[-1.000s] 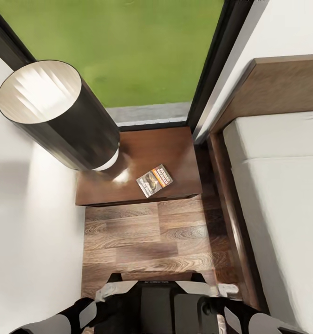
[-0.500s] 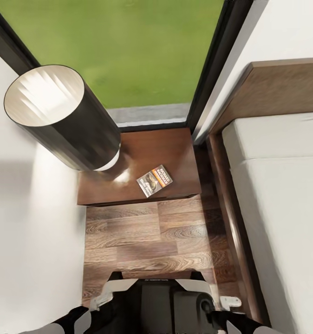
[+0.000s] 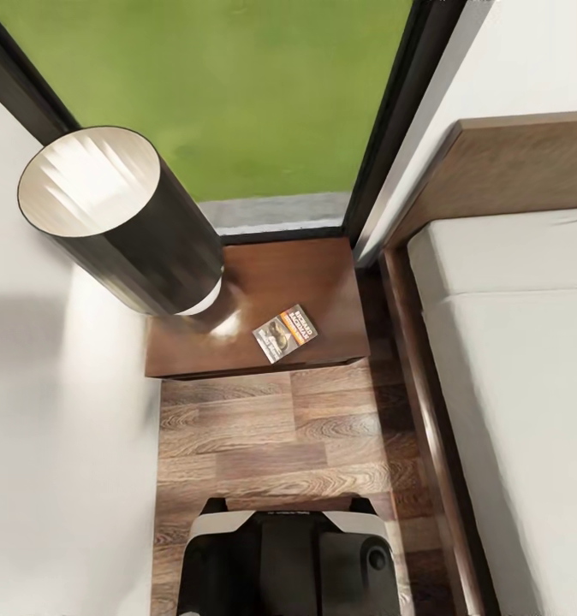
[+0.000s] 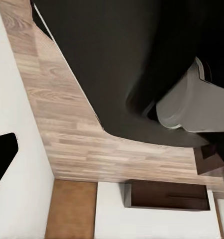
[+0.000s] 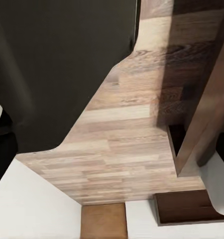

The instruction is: In the bedroom, move the book from the bed onto either nightstand, and place the two sandals side by side next to the bed.

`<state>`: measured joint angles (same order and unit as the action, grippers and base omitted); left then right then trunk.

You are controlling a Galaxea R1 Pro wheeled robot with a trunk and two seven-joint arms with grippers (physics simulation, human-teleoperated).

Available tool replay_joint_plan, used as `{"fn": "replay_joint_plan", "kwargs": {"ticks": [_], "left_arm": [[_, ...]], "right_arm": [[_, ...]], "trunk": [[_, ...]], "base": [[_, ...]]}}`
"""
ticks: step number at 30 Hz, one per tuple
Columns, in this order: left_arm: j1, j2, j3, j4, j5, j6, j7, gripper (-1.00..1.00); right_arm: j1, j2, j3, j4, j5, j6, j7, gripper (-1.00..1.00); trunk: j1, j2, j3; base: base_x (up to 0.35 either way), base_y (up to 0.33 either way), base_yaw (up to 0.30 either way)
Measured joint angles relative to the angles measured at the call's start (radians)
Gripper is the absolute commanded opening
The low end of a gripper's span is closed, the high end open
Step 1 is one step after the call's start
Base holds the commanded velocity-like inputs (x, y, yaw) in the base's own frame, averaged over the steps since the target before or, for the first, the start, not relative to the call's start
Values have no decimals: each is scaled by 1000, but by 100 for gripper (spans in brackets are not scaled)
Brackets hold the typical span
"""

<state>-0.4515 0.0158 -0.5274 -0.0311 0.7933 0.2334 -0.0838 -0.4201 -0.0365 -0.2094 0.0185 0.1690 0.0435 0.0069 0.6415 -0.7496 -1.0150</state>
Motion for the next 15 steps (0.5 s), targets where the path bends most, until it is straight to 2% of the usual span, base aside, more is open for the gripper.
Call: {"fn": "replay_joint_plan", "kwargs": {"ticks": [7, 12, 15], "left_arm": [[36, 1, 0, 0, -30, 1, 0, 100], [48, 2, -3, 0, -37, 6, 5, 100], [52, 2, -3, 0, -37, 7, 7, 100]], "right_arm": [[19, 6, 1, 0, 3, -1, 1, 100], [22, 8, 2, 0, 3, -1, 1, 100], [22, 8, 2, 0, 3, -1, 1, 100]], "trunk": [[-27, 49, 22], [-46, 84, 38], [-46, 84, 38]], "base": [[0, 0, 0], [0, 0, 0], [0, 0, 0]]}}
